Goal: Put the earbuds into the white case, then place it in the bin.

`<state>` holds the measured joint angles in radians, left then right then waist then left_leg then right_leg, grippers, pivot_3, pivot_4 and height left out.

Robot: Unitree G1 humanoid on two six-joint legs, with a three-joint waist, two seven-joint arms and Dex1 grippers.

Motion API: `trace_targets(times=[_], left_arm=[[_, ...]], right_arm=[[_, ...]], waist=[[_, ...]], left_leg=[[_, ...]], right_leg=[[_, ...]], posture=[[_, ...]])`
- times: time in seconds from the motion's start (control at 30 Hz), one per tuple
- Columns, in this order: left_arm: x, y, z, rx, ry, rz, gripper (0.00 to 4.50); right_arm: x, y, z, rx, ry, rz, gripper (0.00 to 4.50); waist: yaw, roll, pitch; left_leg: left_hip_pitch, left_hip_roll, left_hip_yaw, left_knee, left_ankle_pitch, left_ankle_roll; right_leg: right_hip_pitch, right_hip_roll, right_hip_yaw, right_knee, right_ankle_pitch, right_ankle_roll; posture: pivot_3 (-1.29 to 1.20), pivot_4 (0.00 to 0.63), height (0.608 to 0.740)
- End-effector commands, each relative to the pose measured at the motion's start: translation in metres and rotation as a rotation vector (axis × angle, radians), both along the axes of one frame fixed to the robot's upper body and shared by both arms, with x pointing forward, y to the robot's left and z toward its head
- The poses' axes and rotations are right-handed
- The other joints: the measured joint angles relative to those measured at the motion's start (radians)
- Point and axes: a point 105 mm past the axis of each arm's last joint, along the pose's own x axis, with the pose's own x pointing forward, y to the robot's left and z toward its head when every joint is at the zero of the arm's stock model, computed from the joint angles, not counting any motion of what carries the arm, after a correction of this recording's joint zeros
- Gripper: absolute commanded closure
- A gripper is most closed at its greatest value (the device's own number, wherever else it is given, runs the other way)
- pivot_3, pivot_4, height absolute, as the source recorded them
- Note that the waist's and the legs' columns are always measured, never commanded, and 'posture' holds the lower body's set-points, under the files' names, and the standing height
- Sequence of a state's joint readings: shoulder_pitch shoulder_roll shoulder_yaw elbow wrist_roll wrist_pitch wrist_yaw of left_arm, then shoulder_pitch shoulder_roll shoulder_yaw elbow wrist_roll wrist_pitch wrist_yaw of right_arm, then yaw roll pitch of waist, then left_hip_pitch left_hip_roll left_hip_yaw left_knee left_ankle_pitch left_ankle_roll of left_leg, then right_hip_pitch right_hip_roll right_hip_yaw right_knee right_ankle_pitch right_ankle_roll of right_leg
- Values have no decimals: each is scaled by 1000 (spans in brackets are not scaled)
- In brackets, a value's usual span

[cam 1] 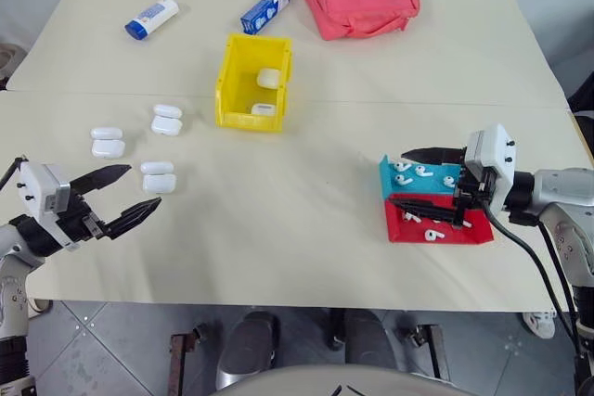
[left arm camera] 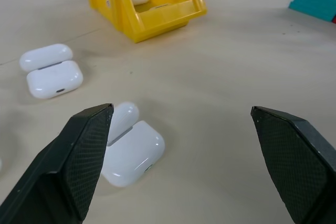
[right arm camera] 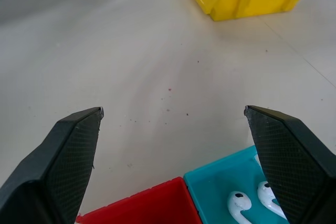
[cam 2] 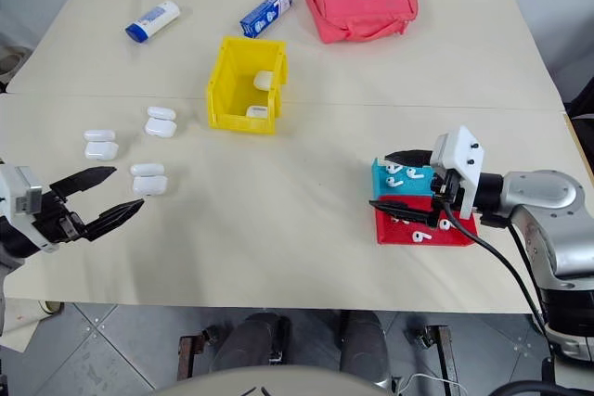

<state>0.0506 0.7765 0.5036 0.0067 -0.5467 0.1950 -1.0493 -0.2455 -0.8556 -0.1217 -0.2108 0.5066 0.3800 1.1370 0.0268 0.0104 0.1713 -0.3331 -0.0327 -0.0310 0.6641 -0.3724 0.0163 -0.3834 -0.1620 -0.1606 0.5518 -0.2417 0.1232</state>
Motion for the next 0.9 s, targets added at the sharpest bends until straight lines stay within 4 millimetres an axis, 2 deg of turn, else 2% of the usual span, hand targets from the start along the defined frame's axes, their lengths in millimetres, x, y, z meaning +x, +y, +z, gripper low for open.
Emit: trace_targets(times=[0.03, 0.13, 0.3, 0.57, 0.67, 0.8, 0.9], left_arm=[[0, 3, 16, 44, -62, 3, 23], [5, 4, 19, 22, -53, 65, 23], [-3, 6, 28, 17, -65, 89, 23], [-65, 40, 16, 88, 127, 166, 23], [-80, 44, 15, 92, 173, 179, 23], [-86, 47, 15, 125, 199, 194, 23], [-78, 41, 23, 146, 177, 240, 23]], right_arm=[[-2, 1, 16, 9, -70, 13, 0], [0, 2, 17, 14, -75, 13, 0], [4, 5, 17, 6, -72, 26, 0], [4, 13, 20, -1, -113, 145, 0], [8, 18, 22, 12, -120, 193, 0], [15, 24, 25, 17, -128, 223, 0], [18, 30, 28, 22, -139, 246, 0]], waist=[[0, -1, 0], [0, 0, 1], [-3, -1, 1], [-4, -1, 2], [1, -1, 4], [1, -2, 5], [-1, -2, 5]], left_leg=[[0, 0, 0, 0, 0, 0], [0, 0, 0, 0, 0, -1], [0, 1, 1, 0, -1, -1], [0, 8, 5, 0, -3, -2], [0, 11, 8, 0, -4, -4], [-1, 13, 9, 2, -4, -5], [-1, 15, 10, 2, -4, -6]], right_leg=[[0, 0, 0, 0, 0, 0], [-1, 0, 1, -1, 0, 0], [-1, 0, 1, 1, 0, -1], [-3, 8, 2, -2, 0, -2], [-6, 11, 2, -2, -1, -5], [-9, 11, 3, -1, 0, -10], [-10, 11, 4, -1, 1, -11]], posture=[[0, 150, 740], [0, 150, 740], [0, 150, 740], [0, 150, 740], [0, 150, 740], [0, 150, 740], [0, 150, 740]])
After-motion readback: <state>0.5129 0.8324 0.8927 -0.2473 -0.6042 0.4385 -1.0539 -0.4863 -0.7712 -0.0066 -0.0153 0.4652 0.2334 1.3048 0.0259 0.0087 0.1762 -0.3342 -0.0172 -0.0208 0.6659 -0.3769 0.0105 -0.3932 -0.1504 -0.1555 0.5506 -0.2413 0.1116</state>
